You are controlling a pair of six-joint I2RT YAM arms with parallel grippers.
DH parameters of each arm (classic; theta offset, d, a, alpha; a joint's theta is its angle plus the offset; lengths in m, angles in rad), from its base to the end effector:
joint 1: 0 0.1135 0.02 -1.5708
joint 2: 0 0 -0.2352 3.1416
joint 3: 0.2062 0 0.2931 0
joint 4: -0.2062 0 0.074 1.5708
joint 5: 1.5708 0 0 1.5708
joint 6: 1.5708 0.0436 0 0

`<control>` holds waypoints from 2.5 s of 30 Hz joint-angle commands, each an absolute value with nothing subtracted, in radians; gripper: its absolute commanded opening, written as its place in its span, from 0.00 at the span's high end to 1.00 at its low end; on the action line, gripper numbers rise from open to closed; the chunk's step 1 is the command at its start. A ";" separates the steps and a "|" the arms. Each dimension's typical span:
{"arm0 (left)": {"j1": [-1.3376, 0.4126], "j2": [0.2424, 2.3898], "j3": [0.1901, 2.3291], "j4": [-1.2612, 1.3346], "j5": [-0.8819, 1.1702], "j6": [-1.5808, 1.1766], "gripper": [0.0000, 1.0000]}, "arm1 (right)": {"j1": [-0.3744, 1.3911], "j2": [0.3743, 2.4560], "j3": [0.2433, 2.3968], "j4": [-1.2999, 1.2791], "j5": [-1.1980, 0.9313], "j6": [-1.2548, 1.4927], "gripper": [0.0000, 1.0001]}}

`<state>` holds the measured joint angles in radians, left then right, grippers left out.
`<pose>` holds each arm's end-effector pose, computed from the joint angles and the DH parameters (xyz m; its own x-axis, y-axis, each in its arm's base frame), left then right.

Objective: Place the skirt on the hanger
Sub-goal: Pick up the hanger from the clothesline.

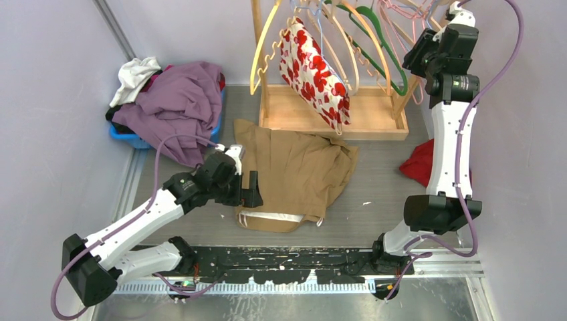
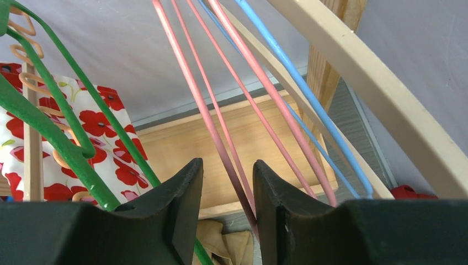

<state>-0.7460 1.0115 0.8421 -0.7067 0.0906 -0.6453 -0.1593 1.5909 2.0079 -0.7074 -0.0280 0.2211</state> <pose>0.1907 -0.1816 0.2334 -0.8829 0.0003 -0.4696 0.2347 0.8665 -0.4405 0.3708 -0.0583 0.4860 -0.2469 0.2617 -0.9330 0.1909 0.9571 0.2179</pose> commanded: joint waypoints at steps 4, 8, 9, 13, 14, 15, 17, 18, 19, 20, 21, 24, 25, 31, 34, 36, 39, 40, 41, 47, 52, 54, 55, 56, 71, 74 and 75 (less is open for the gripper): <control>-0.744 1.020 0.891 -0.673 0.088 -0.624 0.00 | -0.164 1.603 2.020 -0.623 -0.048 0.231 0.65; -0.744 1.022 0.896 -0.677 0.083 -0.623 0.01 | -0.164 1.624 2.050 -0.624 -0.057 0.227 0.79; -0.744 1.021 0.896 -0.679 0.081 -0.623 0.01 | -0.165 1.628 2.054 -0.622 -0.060 0.223 0.82; -0.743 1.023 0.900 -0.680 0.078 -0.623 0.01 | -0.164 1.625 2.058 -0.607 -0.074 0.209 0.86; -0.744 1.024 0.900 -0.678 0.077 -0.623 0.01 | -0.165 1.622 2.061 -0.606 -0.074 0.198 0.88; -0.744 1.025 0.900 -0.678 0.078 -0.623 0.01 | -0.164 1.619 2.060 -0.601 -0.078 0.187 0.90; -0.744 1.027 0.900 -0.678 0.078 -0.624 0.01 | -0.164 1.605 2.048 -0.583 -0.080 0.171 0.94; -0.744 1.027 0.899 -0.680 0.078 -0.623 0.01 | -0.164 1.598 2.044 -0.578 -0.080 0.163 0.97; -0.743 1.026 0.900 -0.680 0.078 -0.622 0.00 | -0.164 1.585 2.039 -0.572 -0.086 0.155 0.98; -0.743 1.026 0.900 -0.681 0.078 -0.622 0.01 | -0.164 1.575 2.034 -0.563 -0.088 0.149 0.99; -0.744 1.024 0.900 -0.682 0.077 -0.622 0.01 | -0.164 1.564 2.029 -0.551 -0.095 0.143 0.99; -0.743 1.020 0.900 -0.686 0.077 -0.623 0.01 | -0.165 1.525 2.005 -0.521 -0.127 0.127 0.99; -0.744 1.019 0.900 -0.686 0.075 -0.624 0.01 | -0.164 1.511 1.999 -0.512 -0.139 0.121 0.99; -0.743 1.010 0.901 -0.694 0.074 -0.626 0.01 | -0.164 1.444 1.965 -0.516 -0.153 0.112 0.99; -0.744 1.002 0.904 -0.705 0.068 -0.627 0.01 | -0.165 1.414 1.950 -0.559 -0.162 0.117 0.99; -0.743 0.996 0.909 -0.716 0.063 -0.626 0.01 | -0.165 1.391 1.929 -0.594 -0.167 0.125 0.99; -0.744 0.985 0.910 -0.734 0.064 -0.629 0.01 | -0.165 1.351 1.881 -0.643 -0.168 0.147 0.99; -0.743 0.981 0.911 -0.739 0.064 -0.629 0.01 | -0.165 1.335 1.855 -0.659 -0.167 0.158 0.99; -0.744 0.978 0.913 -0.749 0.064 -0.629 0.01 | -0.164 1.309 1.822 -0.675 -0.166 0.170 0.99; -0.743 0.939 0.929 -0.801 0.053 -0.627 0.01 | -0.164 1.167 1.580 -0.736 -0.166 0.247 0.99; -0.744 0.907 0.935 -0.821 0.037 -0.631 0.01 | -0.150 1.048 1.420 -0.835 -0.203 0.288 0.99; -0.744 0.893 0.931 -0.849 0.022 -0.638 0.00 | -0.146 0.991 1.395 -0.901 -0.224 0.290 0.99; -0.744 0.886 0.928 -0.852 0.009 -0.643 0.01 | -0.135 0.953 1.390 -0.931 -0.226 0.295 0.99; -0.744 0.879 0.920 -0.855 0.001 -0.648 0.00 | -0.106 0.927 1.386 -0.964 -0.230 0.303 0.99; -0.743 0.820 0.785 -0.797 -0.109 -0.777 0.01 | 0.049 0.643 1.202 -1.261 -0.565 0.434 0.99; -0.745 0.812 0.755 -0.791 -0.120 -0.800 0.01 | 0.077 0.586 1.129 -1.268 -0.629 0.464 0.99; -0.744 0.810 0.744 -0.786 -0.119 -0.806 0.01 | 0.087 0.568 1.104 -1.264 -0.654 0.474 0.99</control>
